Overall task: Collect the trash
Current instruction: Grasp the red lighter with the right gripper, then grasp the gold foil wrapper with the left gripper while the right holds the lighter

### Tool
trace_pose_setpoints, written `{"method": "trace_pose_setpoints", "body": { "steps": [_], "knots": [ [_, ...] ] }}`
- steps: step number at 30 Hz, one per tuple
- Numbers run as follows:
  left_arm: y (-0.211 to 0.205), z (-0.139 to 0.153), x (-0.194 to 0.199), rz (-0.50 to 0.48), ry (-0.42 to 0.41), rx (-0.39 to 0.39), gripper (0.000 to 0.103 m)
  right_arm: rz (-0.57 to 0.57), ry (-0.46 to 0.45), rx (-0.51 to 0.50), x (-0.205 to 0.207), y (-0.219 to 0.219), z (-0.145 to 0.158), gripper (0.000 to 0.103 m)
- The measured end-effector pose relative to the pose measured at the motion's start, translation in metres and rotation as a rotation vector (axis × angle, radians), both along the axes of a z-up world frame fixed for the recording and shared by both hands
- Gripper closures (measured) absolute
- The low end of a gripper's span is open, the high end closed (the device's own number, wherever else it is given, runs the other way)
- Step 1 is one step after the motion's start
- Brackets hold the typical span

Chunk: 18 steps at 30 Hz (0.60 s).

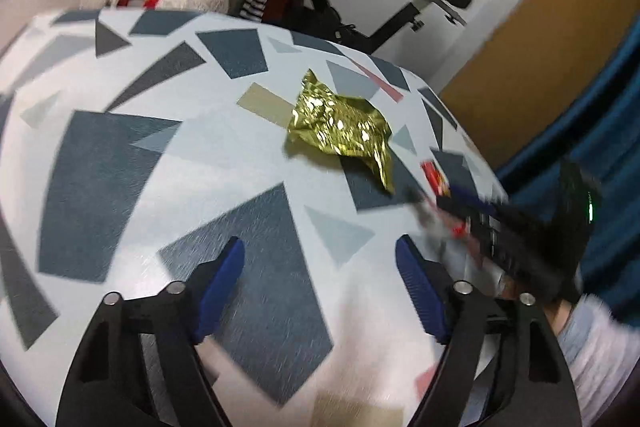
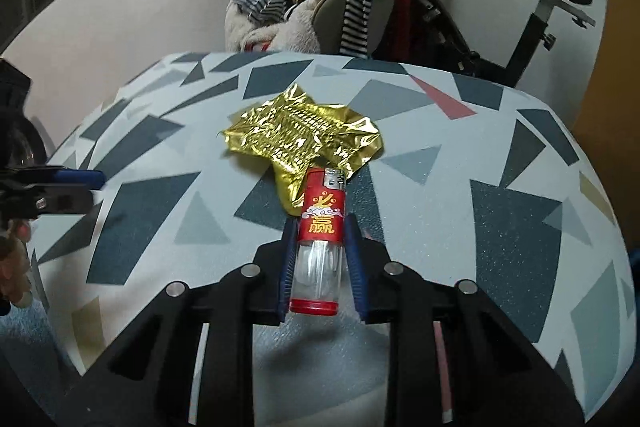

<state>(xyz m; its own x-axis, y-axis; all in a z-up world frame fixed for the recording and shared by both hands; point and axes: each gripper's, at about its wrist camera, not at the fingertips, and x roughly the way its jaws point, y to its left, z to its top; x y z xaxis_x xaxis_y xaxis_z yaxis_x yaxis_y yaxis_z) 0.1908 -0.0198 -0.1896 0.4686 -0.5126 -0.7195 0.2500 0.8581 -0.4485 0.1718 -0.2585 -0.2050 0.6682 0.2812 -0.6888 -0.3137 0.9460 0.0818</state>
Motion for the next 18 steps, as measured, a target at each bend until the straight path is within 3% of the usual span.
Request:
{"method": "trace_pose_setpoints", "body": {
  "steps": [1,4,6,14,18],
  "knots": [
    [0.002,-0.005,0.011,0.021,0.037,-0.058,0.040,-0.005,0.003,0.004,0.001,-0.001,-0.001,0.076],
    [0.014,-0.025,0.040,0.129,0.171,-0.253,0.049,-0.013,0.000,0.030,0.003,-0.006,0.001,0.076],
    [0.014,-0.034,0.053,0.177,0.213,-0.318,0.052,-0.013,0.006,0.041,0.003,-0.008,0.000,0.076],
    [0.002,-0.048,0.086,0.309,0.240,-0.373,0.055,-0.009,0.011,0.067,0.002,-0.012,-0.001,0.076],
    [-0.007,-0.049,0.092,0.346,0.234,-0.365,0.064,-0.001,0.014,0.065,0.002,-0.010,-0.002,0.076]
  ]
}}
